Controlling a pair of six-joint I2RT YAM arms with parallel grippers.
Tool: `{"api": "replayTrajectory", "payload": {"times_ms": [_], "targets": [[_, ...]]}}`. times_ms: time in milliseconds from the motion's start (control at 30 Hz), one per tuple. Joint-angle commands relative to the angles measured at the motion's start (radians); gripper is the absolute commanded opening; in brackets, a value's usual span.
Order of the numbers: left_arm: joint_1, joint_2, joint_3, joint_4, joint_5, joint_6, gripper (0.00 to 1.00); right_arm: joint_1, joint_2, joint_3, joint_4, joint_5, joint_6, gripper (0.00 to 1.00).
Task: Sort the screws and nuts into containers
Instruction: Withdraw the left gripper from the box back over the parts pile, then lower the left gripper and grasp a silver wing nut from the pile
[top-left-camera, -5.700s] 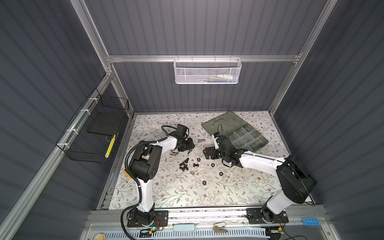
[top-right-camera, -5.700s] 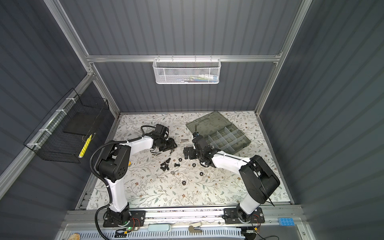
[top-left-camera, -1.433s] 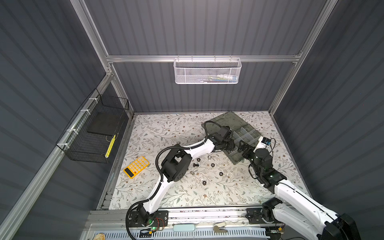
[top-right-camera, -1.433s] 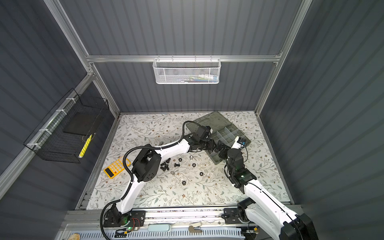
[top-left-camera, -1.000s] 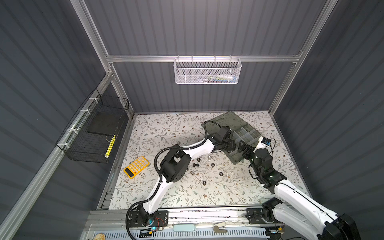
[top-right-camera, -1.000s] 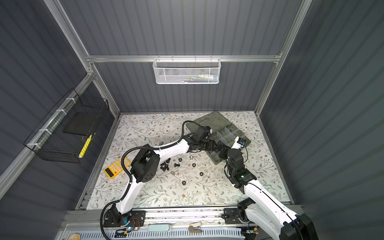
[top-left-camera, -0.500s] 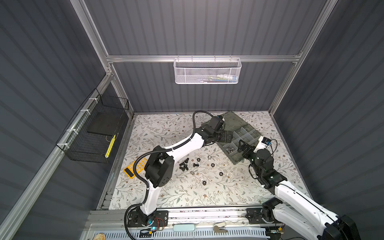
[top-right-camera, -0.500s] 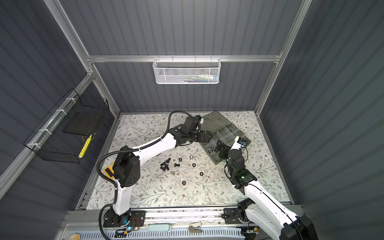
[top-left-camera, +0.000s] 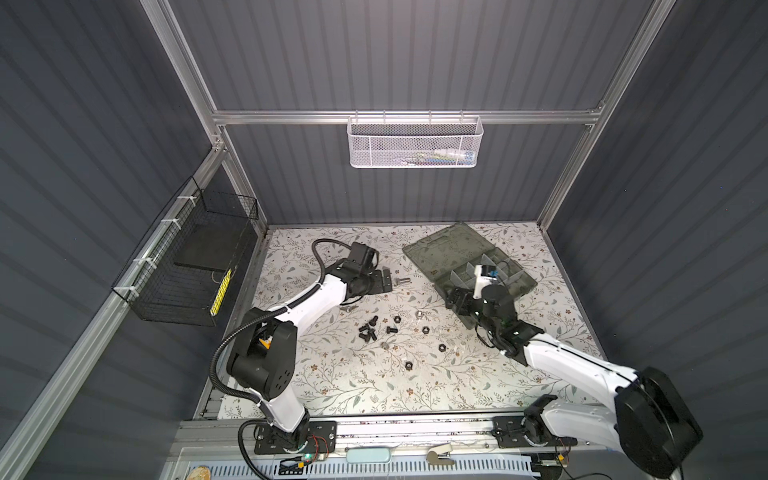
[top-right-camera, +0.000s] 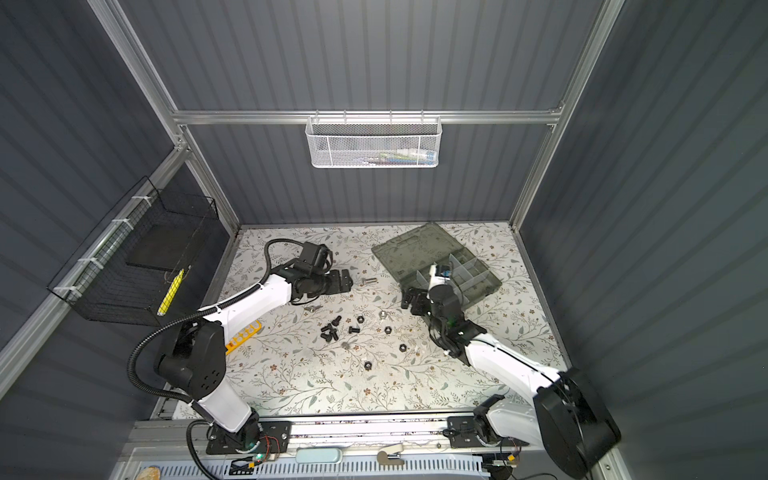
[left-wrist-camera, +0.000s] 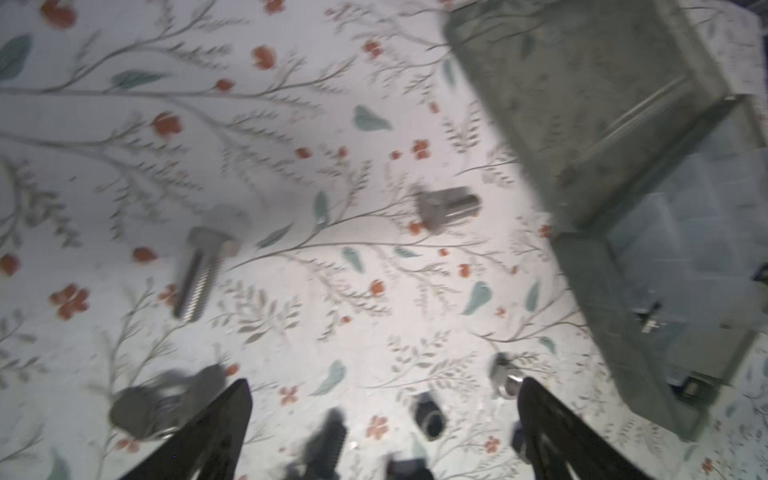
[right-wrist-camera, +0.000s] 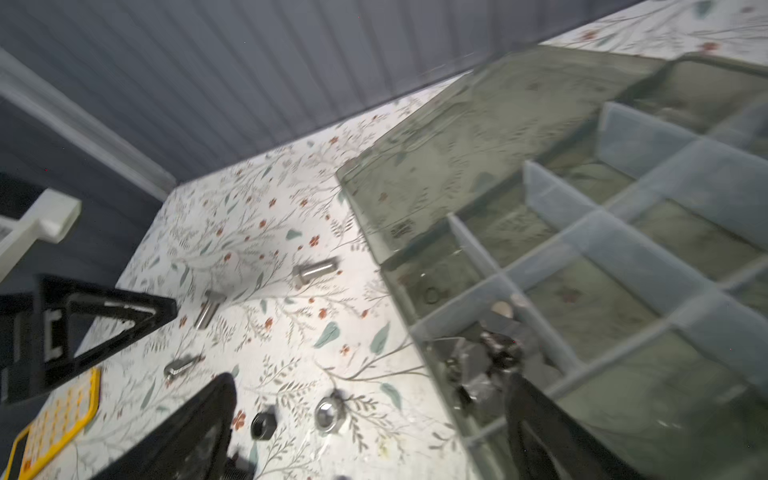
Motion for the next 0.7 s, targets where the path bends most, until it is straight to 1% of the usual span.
{"api": "replayTrajectory", "payload": {"times_ms": [0,200,333,433,667], "targets": [[0.027,-0.056,-0.072,-0.011,0.002,-0.005,1.00,0.068,0.070,0.069,-0.018,-0.054,-0.113,0.99],[0.096,-0.061,-0.164,-0.004,0.006,-0.040,1.00,0.116,0.169,0.137,-0.043,-0.158,-0.148,0.99],[0.135,-0.046,-0.188,-0.013,-0.011,-0.042,1.00,0.131,0.210,0.177,-0.084,-0.159,-0.155,0.99],[0.157,-0.015,-0.186,-0.018,-0.036,-0.035,1.00,0.133,0.207,0.174,-0.081,-0.156,-0.156,0.99],[0.169,0.083,-0.173,0.036,-0.007,-0.038,1.00,0.133,0.202,0.168,-0.075,-0.136,-0.153,0.99]]}}
